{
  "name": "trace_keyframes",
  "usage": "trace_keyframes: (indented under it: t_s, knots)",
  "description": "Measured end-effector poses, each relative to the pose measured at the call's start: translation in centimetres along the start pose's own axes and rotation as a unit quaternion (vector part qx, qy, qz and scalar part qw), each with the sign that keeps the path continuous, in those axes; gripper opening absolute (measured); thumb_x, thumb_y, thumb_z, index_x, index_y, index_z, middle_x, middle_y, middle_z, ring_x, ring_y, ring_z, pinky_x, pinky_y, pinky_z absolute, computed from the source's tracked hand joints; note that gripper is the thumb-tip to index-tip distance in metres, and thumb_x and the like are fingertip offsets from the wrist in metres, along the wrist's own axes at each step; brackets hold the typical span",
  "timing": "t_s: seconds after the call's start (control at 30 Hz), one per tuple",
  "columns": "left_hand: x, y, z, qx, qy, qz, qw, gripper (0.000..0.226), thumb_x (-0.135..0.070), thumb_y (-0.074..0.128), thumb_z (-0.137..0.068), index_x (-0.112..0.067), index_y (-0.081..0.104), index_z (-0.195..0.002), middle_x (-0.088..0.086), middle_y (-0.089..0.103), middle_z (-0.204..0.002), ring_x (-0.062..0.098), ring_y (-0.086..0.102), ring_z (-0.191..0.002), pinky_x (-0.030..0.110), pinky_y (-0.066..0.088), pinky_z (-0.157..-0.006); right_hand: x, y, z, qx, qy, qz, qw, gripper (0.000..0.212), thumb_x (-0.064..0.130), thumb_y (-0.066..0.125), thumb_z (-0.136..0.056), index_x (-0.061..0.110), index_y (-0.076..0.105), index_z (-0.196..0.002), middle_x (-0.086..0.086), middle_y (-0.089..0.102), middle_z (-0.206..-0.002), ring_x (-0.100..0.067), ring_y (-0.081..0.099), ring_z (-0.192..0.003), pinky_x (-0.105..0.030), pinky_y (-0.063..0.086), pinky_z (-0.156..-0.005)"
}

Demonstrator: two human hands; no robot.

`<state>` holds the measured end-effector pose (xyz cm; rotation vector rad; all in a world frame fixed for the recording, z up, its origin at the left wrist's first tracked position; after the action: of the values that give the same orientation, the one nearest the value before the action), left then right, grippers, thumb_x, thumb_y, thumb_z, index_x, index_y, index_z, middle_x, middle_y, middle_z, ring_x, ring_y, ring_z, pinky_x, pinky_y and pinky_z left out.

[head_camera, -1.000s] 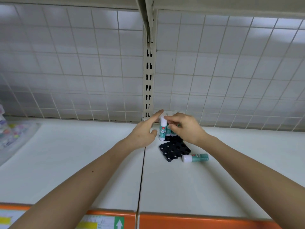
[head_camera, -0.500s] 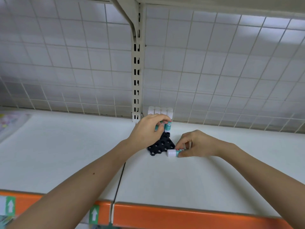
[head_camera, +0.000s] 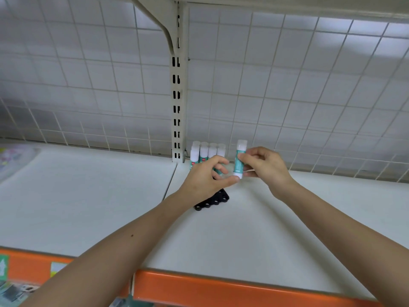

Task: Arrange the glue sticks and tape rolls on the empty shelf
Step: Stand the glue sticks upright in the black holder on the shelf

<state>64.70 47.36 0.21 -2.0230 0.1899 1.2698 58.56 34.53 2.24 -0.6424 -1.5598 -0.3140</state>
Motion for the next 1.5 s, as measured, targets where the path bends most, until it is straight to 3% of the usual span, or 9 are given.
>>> trace_keyframes:
  t_s: [0.23,0.4,0.53,0.63,0.7,0.77,0.97,1.17,1.5]
  knots:
    - [0.4,-0.5,-0.5,-0.009,-0.020,0.019,1.000,0.016,-0.020,0.065,-0.082,-0.015,0.064,-0.098,0.010,0.069,-0.091,0.016,0.061,-0.072,0.020,0.047,-0.080,2.7,2.4,0.0,0.050,-0.063,0.038,0.996,0.011,0.024,0.067,-0.080,0.023,0.057,-0.085,0.006,0.060,-0.083,-0.009,0.062,-0.065,-0.021,0.055,-0.062]
    - [1.5,-1.2,-0.5,0.042,-0.051,0.038,0.997,0.021,-0.016,0.062,-0.083,-0.021,0.065,-0.104,0.004,0.071,-0.099,0.022,0.066,-0.093,0.031,0.048,-0.091,4.1,3.7,-0.8,0.075,-0.094,0.076,0.990,0.018,0.019,0.065,-0.082,0.029,0.061,-0.096,0.008,0.061,-0.087,-0.013,0.062,-0.075,-0.022,0.055,-0.069]
    - [1.5,-2.7,-0.6,0.040,-0.022,-0.046,0.998,0.011,-0.022,0.061,-0.084,-0.027,0.062,-0.094,-0.006,0.068,-0.095,0.001,0.060,-0.072,0.010,0.044,-0.076,4.6,4.8,-1.3,0.073,-0.117,0.119,0.983,0.017,0.018,0.070,-0.077,0.032,0.063,-0.084,0.010,0.061,-0.078,-0.010,0.061,-0.075,-0.025,0.053,-0.077]
    - [1.2,-5.8,-0.6,-0.045,0.012,-0.086,0.995,0.011,-0.019,0.059,-0.083,-0.022,0.065,-0.092,-0.017,0.060,-0.077,-0.013,0.053,-0.060,-0.003,0.036,-0.062,4.4,5.3,-1.8,0.043,-0.131,0.148,0.979,0.016,0.019,0.071,-0.074,0.030,0.064,-0.084,0.012,0.061,-0.073,-0.005,0.060,-0.070,-0.023,0.051,-0.077]
    - [0.9,-7.8,-0.4,-0.097,0.043,-0.096,0.990,0.009,-0.015,0.058,-0.083,-0.018,0.065,-0.084,-0.017,0.058,-0.072,-0.012,0.052,-0.060,-0.002,0.034,-0.060,4.1,5.8,-2.0,0.031,-0.145,0.173,0.974,0.016,0.018,0.071,-0.075,0.026,0.065,-0.088,0.012,0.061,-0.072,0.003,0.057,-0.062,-0.012,0.048,-0.072]
    - [0.9,-8.5,-0.3,-0.106,0.071,-0.114,0.985,0.014,-0.012,0.057,-0.084,-0.016,0.066,-0.093,-0.012,0.061,-0.084,-0.003,0.053,-0.064,-0.002,0.034,-0.062,3.9,6.5,-2.0,0.022,-0.159,0.197,0.967,0.019,0.016,0.070,-0.076,0.019,0.067,-0.095,0.008,0.062,-0.075,0.004,0.057,-0.063,0.001,0.041,-0.065]
    - [2.5,-6.6,-1.1,-0.030,0.093,-0.176,0.980,0.044,-0.011,0.052,-0.088,-0.018,0.049,-0.131,-0.006,0.052,-0.133,0.012,0.053,-0.109,0.007,0.031,-0.087,2.9,7.2,-2.0,-0.002,-0.177,0.226,0.958,0.025,0.011,0.068,-0.078,0.008,0.068,-0.103,-0.006,0.068,-0.088,-0.012,0.062,-0.077,-0.003,0.044,-0.073]
    - [2.6,-6.4,-1.1,-0.019,0.121,-0.168,0.978,0.044,-0.008,0.052,-0.087,-0.015,0.049,-0.130,-0.003,0.050,-0.134,0.016,0.052,-0.113,0.023,0.040,-0.096,2.7,8.3,-0.8,-0.003,-0.225,0.253,0.941,0.024,0.004,0.063,-0.082,0.007,0.068,-0.105,-0.010,0.069,-0.097,-0.011,0.060,-0.077,0.006,0.038,-0.070]
    - [3.7,-5.9,-1.0,-0.010,0.116,-0.195,0.974,0.051,-0.024,0.041,-0.085,-0.020,0.042,-0.136,-0.008,0.042,-0.142,0.016,0.042,-0.126,0.021,0.031,-0.101,2.0,8.8,-0.3,0.012,-0.191,0.297,0.935,0.027,0.010,0.056,-0.088,0.012,0.065,-0.113,-0.014,0.068,-0.099,-0.027,0.063,-0.089,-0.036,0.049,-0.085]
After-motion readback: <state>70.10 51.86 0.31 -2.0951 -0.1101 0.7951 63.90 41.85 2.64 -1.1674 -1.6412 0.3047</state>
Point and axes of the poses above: each hand's wrist, its own z-axis away from the middle knuckle, its own y-axis out of the palm, x = y × z, the point moved 9 cm from there along -z, towards the middle knuckle
